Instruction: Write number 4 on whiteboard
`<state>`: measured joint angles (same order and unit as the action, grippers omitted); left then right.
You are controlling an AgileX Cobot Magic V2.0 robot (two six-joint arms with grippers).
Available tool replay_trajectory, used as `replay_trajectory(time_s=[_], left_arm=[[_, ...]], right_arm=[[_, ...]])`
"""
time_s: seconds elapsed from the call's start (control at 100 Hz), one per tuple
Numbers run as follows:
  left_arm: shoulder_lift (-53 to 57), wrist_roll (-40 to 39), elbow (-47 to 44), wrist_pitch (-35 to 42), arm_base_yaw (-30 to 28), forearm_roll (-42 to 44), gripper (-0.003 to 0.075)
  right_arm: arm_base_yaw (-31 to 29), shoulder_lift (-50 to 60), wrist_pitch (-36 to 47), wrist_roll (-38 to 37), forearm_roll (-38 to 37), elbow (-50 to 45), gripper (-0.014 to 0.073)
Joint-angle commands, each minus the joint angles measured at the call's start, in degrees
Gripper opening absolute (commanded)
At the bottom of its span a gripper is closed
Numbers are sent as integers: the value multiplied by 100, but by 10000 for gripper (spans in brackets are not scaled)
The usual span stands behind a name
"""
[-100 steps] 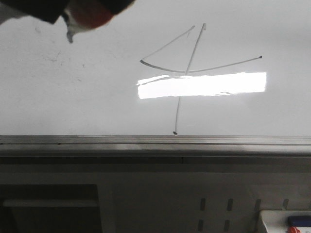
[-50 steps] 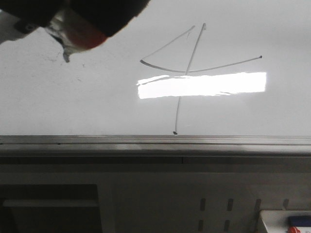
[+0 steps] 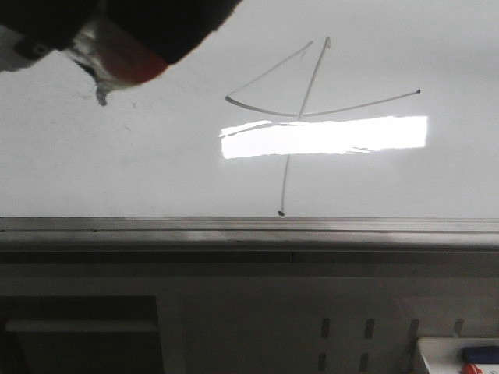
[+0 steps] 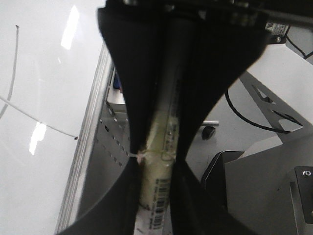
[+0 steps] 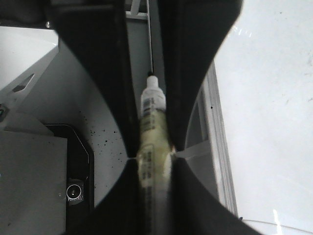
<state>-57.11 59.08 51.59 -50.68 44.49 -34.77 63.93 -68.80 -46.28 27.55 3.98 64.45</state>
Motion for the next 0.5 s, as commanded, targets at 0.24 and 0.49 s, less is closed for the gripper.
replay_trajectory(time_s=[0.24,0.49], left_arm=[[-60,-141,168,122,0,-169,-20],[-60,-512,168,343,-23,-180,-20]], right_arm=[[-9,139,506,4,-82,161,-36],[-295,456,746,4,-398,161,389]])
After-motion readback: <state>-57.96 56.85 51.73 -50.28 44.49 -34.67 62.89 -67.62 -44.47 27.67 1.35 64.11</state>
